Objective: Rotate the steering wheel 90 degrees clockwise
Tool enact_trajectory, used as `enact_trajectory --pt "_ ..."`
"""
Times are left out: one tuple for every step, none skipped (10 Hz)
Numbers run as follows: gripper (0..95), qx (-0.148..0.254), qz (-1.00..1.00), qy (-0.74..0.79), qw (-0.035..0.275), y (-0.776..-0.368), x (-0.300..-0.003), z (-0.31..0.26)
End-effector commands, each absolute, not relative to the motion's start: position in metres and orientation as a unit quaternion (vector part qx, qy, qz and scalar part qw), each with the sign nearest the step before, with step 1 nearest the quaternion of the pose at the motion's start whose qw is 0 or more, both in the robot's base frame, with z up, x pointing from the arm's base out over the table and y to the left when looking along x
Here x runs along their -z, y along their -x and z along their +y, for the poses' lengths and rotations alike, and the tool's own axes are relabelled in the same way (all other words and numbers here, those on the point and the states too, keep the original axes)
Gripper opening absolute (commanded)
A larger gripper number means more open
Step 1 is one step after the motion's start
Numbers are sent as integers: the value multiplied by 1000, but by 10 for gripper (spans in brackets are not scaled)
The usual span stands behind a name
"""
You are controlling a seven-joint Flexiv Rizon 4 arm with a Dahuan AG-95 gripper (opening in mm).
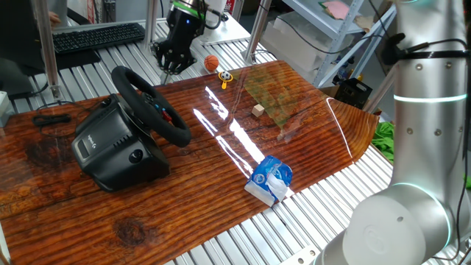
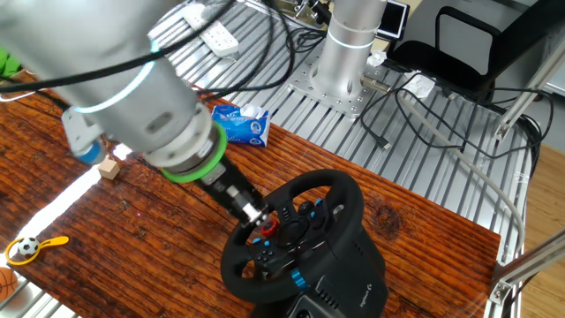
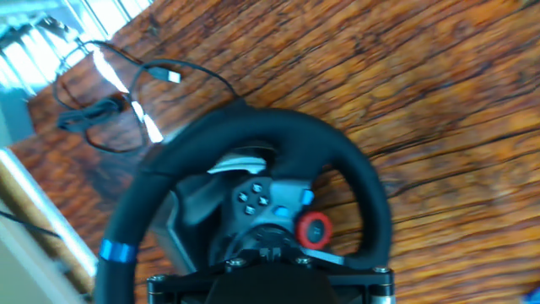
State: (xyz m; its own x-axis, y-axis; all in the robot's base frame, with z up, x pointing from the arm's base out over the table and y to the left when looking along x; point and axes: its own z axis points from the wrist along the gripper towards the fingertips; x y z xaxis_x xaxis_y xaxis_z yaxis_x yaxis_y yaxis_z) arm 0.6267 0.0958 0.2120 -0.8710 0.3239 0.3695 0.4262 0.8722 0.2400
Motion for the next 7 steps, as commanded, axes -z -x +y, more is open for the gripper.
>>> enact_trajectory --pt "0 93 -976 144 136 -616 -217 83" --pt "0 78 -980 128 131 -614 -218 80" --pt "0 69 -982 118 129 -613 -219 78" --pt "0 65 -985 107 121 -611 -220 75" --pt "0 46 -989 89 109 -611 -220 75" --pt "0 41 -990 81 106 -611 -220 75" --pt "0 46 -993 61 95 -612 -220 75"
